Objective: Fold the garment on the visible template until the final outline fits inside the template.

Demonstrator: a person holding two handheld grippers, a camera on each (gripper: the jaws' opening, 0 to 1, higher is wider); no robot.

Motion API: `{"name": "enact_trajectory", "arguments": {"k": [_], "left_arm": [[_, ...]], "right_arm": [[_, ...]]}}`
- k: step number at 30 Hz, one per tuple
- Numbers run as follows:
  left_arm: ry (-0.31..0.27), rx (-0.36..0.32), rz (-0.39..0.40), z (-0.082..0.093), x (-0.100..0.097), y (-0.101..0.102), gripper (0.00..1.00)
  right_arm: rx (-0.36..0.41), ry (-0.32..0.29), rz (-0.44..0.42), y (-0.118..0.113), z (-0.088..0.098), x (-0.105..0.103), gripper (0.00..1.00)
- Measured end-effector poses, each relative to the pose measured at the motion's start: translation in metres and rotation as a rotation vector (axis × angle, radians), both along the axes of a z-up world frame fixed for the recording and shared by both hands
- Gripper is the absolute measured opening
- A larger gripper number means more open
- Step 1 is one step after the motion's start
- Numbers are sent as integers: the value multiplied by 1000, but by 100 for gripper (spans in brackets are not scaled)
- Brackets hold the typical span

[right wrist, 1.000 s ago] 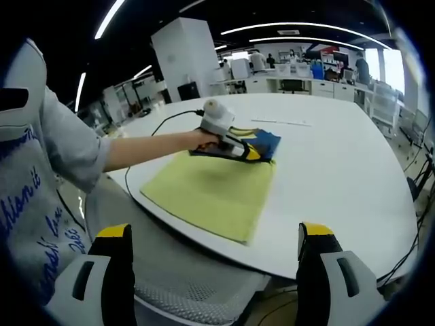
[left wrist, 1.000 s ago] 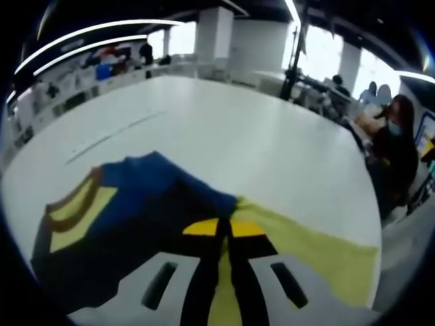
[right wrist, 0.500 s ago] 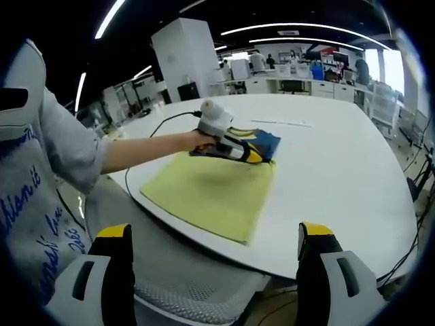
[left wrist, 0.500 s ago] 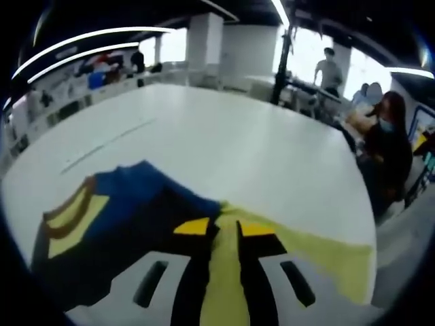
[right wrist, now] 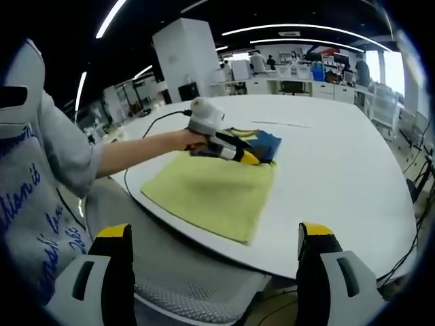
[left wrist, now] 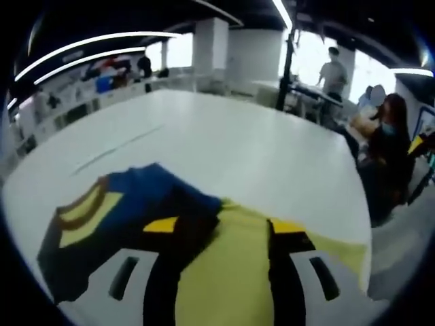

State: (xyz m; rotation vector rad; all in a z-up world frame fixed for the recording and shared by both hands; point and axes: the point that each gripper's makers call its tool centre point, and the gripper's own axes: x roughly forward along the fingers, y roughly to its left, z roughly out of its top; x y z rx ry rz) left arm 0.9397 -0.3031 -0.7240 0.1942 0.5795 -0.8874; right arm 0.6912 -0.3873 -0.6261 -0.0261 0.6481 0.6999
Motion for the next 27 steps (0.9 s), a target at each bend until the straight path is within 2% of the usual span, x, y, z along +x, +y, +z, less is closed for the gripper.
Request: {"name": "enact_trajectory", "arguments": {"k": [1, 2, 4, 7, 12, 19, 27], "left_arm": [[-31, 10, 34, 2, 5, 6, 57], [-34, 27, 36, 1, 5, 10, 62], [-9, 35, 46, -2, 3, 14, 68], [1, 34, 43, -3, -2, 19, 66], [-12, 64, 35, 1, -10, 25, 71], [-23, 62, 24, 18, -21, 33, 86], [-31, 47, 25, 30, -37, 46, 96]], "right_arm": [[-2, -1, 4, 1, 0, -1, 100], [-3, 0, 6, 1, 0, -1, 100], [-1, -1, 10, 3, 0, -1, 100], [-1, -5, 16, 5, 1, -1, 100], [-4, -9, 22, 6, 2, -1, 100], [-7, -15, 34, 9, 3, -1, 100], [-12, -17, 48, 10, 1, 3, 100]]}}
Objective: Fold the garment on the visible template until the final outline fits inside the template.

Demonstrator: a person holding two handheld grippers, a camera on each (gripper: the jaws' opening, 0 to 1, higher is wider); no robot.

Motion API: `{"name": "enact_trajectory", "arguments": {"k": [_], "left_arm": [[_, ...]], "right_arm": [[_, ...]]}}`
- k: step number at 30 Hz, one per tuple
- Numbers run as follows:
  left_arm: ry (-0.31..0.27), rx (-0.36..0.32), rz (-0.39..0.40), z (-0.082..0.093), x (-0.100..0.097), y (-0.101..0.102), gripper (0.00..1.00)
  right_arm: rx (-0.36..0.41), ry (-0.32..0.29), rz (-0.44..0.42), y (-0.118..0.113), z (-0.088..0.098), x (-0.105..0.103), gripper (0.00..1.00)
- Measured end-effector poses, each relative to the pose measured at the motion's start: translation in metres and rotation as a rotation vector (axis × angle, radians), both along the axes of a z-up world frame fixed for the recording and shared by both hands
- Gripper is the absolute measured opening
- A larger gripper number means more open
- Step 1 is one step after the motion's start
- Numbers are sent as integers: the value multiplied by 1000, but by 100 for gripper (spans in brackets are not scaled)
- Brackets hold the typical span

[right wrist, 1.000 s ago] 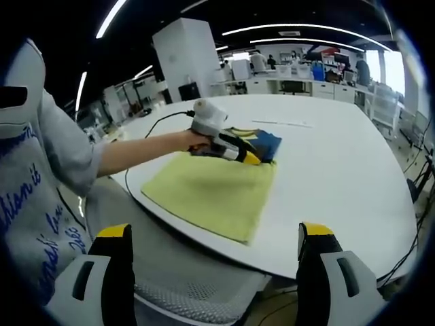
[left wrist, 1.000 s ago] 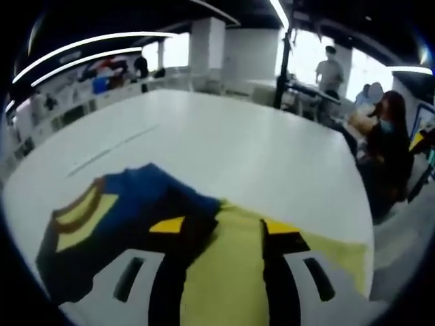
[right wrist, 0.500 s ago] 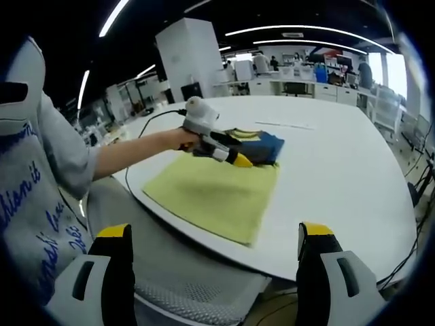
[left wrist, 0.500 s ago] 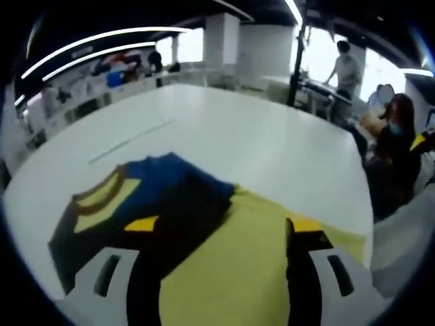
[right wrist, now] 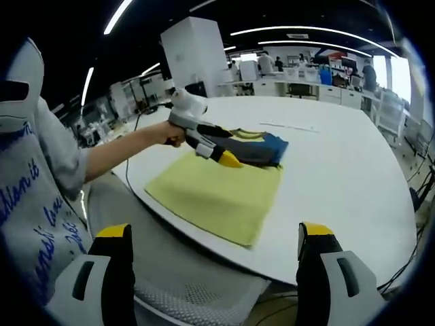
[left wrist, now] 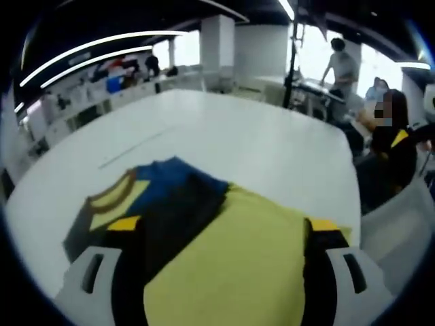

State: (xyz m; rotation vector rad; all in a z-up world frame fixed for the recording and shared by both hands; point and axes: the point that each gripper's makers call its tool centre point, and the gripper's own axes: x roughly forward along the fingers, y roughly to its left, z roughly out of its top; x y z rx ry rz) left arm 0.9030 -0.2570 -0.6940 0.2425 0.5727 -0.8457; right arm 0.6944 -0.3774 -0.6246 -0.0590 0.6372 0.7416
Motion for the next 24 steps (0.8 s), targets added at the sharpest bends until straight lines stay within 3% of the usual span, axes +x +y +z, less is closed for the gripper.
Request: {"name": "enact_trajectory", "arguments": {"k": [8, 15, 21, 24], "left_arm": [[16, 10, -1, 9, -12, 14, 99], [-12, -6, 25, 30, -19, 28, 100], [-17, -15, 54, 37, -28, 43, 100], [-30, -23, 65, 45, -39, 46, 100]], "right_arm": [[-15, -17, -3, -2, 4, 6, 100], [-15, -14, 10, 4, 3, 5, 100], [-19, -19, 17, 5, 4, 9, 100], [-39, -17, 29, 7, 2, 10, 100]]}}
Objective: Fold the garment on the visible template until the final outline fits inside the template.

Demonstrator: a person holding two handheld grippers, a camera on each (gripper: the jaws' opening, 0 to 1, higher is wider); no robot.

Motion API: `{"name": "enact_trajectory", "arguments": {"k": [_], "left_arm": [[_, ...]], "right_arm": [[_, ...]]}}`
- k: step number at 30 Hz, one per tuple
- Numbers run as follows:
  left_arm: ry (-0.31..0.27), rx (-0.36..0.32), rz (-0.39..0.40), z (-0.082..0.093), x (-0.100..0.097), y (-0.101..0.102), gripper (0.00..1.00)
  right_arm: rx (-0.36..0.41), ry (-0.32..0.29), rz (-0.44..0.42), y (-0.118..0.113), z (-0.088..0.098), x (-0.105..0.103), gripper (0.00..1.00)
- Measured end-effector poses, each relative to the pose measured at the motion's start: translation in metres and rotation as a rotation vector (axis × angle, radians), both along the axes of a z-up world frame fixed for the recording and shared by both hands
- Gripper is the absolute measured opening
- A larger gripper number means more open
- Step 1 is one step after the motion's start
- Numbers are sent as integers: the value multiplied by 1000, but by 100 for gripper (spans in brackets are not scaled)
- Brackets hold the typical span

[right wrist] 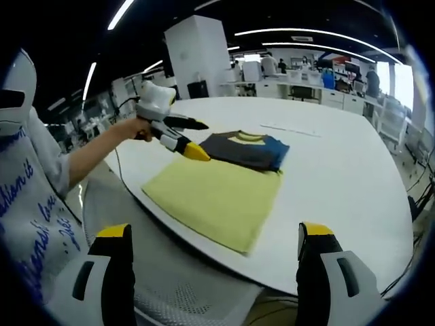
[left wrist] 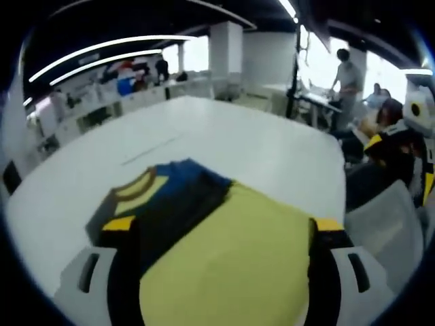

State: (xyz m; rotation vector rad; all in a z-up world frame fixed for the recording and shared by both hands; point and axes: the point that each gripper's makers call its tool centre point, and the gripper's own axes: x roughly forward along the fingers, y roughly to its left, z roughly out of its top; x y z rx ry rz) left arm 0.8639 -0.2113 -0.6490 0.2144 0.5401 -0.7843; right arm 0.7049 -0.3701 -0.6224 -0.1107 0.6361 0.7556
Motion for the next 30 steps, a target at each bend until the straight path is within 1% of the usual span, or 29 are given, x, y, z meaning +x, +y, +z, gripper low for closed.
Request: {"name": "enact_trajectory", "arguments": {"k": [6, 9, 13, 17, 20, 25, 27, 28, 30], "left_arm": [[-14, -11, 25, 10, -9, 14, 100], [-18, -10, 50, 15, -15, 26, 100], [-28, -28, 85, 21, -19, 42, 100], [-32, -24, 103, 24, -25, 55, 99], [-43, -7, 129, 26, -28, 68, 99], [-59, -14, 152, 33, -36, 80, 99], [-63, -10, 186, 34, -36, 87, 100], [-66, -9, 187, 34, -37, 90, 100], [-57, -16, 203, 35, -41, 96, 100]], "right_arm": [[-2, 1, 24, 8, 1, 3, 100], [-5, -1, 32, 10, 2, 5, 100], [-10, -5, 40, 13, 3, 8, 100], [-14, -5, 41, 14, 3, 9, 100], [-19, -8, 45, 16, 3, 10, 100], [-28, -8, 48, 18, 3, 12, 100], [-33, -12, 46, 19, 4, 13, 100], [-33, -13, 45, 19, 4, 13, 100], [-34, -18, 43, 21, 6, 14, 100]]}}
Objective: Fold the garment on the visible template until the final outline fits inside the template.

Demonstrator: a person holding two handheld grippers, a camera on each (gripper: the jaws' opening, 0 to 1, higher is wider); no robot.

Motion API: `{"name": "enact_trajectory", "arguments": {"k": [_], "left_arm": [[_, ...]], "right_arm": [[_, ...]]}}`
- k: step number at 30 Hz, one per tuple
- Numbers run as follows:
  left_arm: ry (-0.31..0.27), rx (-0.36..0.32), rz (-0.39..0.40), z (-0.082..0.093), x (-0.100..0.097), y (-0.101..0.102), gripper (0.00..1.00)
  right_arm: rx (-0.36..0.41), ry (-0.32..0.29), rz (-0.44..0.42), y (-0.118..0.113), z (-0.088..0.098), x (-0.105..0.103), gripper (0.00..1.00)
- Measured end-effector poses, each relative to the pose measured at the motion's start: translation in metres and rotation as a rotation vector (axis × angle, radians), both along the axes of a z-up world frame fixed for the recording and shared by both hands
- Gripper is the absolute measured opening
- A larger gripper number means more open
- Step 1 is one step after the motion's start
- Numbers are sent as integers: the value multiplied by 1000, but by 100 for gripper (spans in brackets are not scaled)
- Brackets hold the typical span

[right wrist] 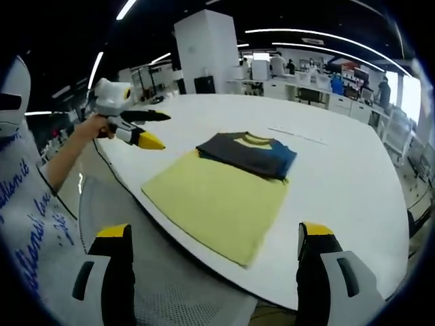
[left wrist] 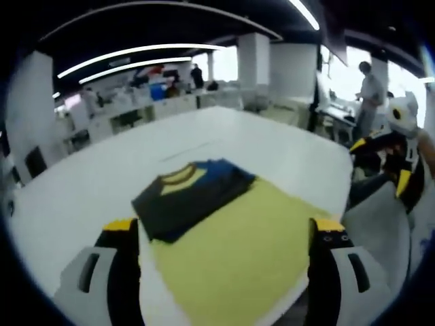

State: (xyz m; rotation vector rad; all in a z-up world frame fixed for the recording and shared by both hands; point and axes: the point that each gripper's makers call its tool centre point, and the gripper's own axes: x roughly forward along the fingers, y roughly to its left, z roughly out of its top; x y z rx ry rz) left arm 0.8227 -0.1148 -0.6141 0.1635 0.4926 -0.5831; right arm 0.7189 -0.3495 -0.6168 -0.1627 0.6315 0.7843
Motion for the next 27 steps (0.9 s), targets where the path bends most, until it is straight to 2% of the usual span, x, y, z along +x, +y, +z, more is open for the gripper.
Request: {"name": "enact_trajectory", "arguments": {"k": [7, 11, 15, 27], "left_arm": [[-5, 8, 4, 3, -13, 16, 100], [-40, -8, 22, 13, -17, 26, 99], [-32, -1, 25, 13, -23, 36, 99], [-19, 32, -26, 14, -43, 41, 100]], "right_arm": [[-12, 0, -14, 3, -2, 0, 100], [-21, -6, -27, 6, -2, 1, 100], [-18, -17, -43, 11, -1, 3, 100], [-34, -52, -68, 22, 0, 4, 100]]}}
